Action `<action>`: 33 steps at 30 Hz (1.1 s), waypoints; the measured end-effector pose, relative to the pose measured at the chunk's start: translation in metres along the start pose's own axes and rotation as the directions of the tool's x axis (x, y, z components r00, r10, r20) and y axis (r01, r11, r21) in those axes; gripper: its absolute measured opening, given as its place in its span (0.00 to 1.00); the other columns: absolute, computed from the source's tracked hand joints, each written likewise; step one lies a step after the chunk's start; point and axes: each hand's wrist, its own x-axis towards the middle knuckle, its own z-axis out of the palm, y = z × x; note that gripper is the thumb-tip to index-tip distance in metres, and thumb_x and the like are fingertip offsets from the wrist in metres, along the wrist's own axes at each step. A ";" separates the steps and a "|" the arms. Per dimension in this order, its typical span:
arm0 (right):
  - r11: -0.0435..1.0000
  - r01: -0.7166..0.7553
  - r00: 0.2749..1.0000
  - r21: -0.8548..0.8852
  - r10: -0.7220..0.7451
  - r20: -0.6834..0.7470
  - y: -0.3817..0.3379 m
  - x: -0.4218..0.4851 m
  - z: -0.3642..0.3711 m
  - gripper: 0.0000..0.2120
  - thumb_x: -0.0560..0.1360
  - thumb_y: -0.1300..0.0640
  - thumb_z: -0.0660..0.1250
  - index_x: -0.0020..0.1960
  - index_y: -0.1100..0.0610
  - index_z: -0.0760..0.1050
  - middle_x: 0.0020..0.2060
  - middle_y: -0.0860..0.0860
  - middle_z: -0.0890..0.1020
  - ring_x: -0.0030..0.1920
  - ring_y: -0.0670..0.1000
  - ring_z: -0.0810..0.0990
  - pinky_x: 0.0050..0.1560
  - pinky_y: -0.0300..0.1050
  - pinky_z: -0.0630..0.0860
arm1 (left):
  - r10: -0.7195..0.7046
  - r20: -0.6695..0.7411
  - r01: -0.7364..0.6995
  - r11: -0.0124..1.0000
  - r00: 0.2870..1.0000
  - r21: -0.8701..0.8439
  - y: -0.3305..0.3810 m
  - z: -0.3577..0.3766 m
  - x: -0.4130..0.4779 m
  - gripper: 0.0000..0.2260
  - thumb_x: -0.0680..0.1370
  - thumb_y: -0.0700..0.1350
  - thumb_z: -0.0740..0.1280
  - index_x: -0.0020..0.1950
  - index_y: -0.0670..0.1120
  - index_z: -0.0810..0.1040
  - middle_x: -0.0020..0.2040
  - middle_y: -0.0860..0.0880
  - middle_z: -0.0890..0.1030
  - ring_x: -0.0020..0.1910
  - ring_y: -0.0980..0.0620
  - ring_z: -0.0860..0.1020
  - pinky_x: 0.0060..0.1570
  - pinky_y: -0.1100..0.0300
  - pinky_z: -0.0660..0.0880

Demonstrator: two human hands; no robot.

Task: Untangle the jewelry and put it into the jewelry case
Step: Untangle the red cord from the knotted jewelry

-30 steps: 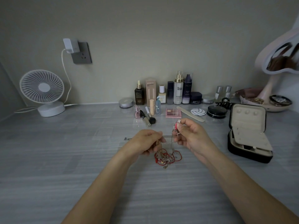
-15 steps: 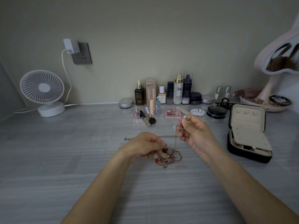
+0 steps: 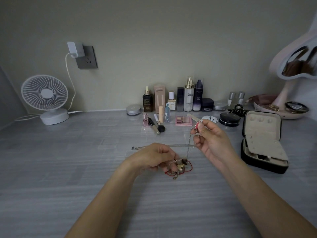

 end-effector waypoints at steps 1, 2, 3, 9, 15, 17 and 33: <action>1.000 0.003 1.000 0.010 -0.003 -0.009 -0.001 0.000 -0.001 0.09 0.79 0.61 0.58 0.40 0.55 0.71 0.32 0.51 0.78 0.24 0.44 0.72 0.25 0.34 0.70 | -0.003 -0.001 0.003 1.000 1.000 0.008 0.000 0.000 0.000 0.07 0.80 0.45 0.61 0.46 0.50 0.78 0.35 0.53 0.83 0.28 0.61 0.74 0.28 0.64 0.61; 1.000 0.005 1.000 0.017 -0.005 -0.017 -0.002 0.001 -0.002 0.09 0.79 0.61 0.58 0.40 0.55 0.72 0.32 0.52 0.78 0.24 0.44 0.72 0.25 0.34 0.70 | -0.004 -0.007 0.004 1.000 1.000 0.018 -0.001 0.000 -0.001 0.06 0.79 0.45 0.62 0.45 0.50 0.78 0.36 0.54 0.82 0.29 0.61 0.75 0.29 0.65 0.61; 1.000 0.005 1.000 0.021 -0.005 -0.023 -0.003 0.001 -0.003 0.09 0.79 0.61 0.59 0.41 0.55 0.72 0.33 0.52 0.78 0.24 0.44 0.72 0.25 0.34 0.70 | -0.001 -0.016 0.002 1.000 1.000 0.030 -0.001 -0.001 -0.001 0.05 0.78 0.45 0.64 0.44 0.50 0.78 0.36 0.54 0.82 0.29 0.61 0.75 0.29 0.65 0.62; 1.000 0.002 1.000 0.004 -0.002 -0.022 -0.002 0.001 -0.003 0.09 0.78 0.61 0.59 0.40 0.55 0.73 0.33 0.52 0.79 0.25 0.44 0.73 0.25 0.35 0.71 | 0.078 -0.118 -0.077 0.997 0.990 0.008 0.000 -0.001 0.001 0.06 0.76 0.41 0.65 0.41 0.49 0.80 0.28 0.57 0.75 0.31 0.58 0.70 0.30 0.65 0.63; 1.000 0.000 1.000 -0.004 0.000 -0.015 -0.002 0.001 -0.003 0.09 0.78 0.61 0.60 0.40 0.55 0.73 0.32 0.51 0.80 0.26 0.45 0.74 0.26 0.35 0.72 | 0.146 -0.170 -0.164 0.982 0.975 -0.097 0.005 -0.001 -0.003 0.07 0.77 0.40 0.64 0.44 0.46 0.81 0.23 0.59 0.70 0.26 0.59 0.64 0.29 0.66 0.62; 1.000 -0.001 1.000 -0.001 0.001 -0.005 -0.002 0.001 -0.003 0.09 0.78 0.61 0.60 0.40 0.55 0.73 0.32 0.51 0.80 0.26 0.45 0.74 0.26 0.35 0.72 | 0.166 -0.166 -0.184 0.978 0.972 -0.096 0.009 0.000 -0.005 0.06 0.77 0.41 0.65 0.46 0.44 0.82 0.22 0.59 0.72 0.25 0.60 0.64 0.29 0.66 0.62; 1.000 0.017 0.999 0.009 -0.017 0.031 -0.002 0.000 -0.002 0.08 0.78 0.61 0.59 0.41 0.55 0.72 0.31 0.50 0.80 0.26 0.45 0.75 0.27 0.35 0.72 | 0.108 -0.053 -0.106 0.993 0.993 0.041 -0.002 0.014 0.004 0.05 0.74 0.38 0.69 0.48 0.47 0.80 0.36 0.49 0.83 0.34 0.57 0.80 0.41 0.63 0.77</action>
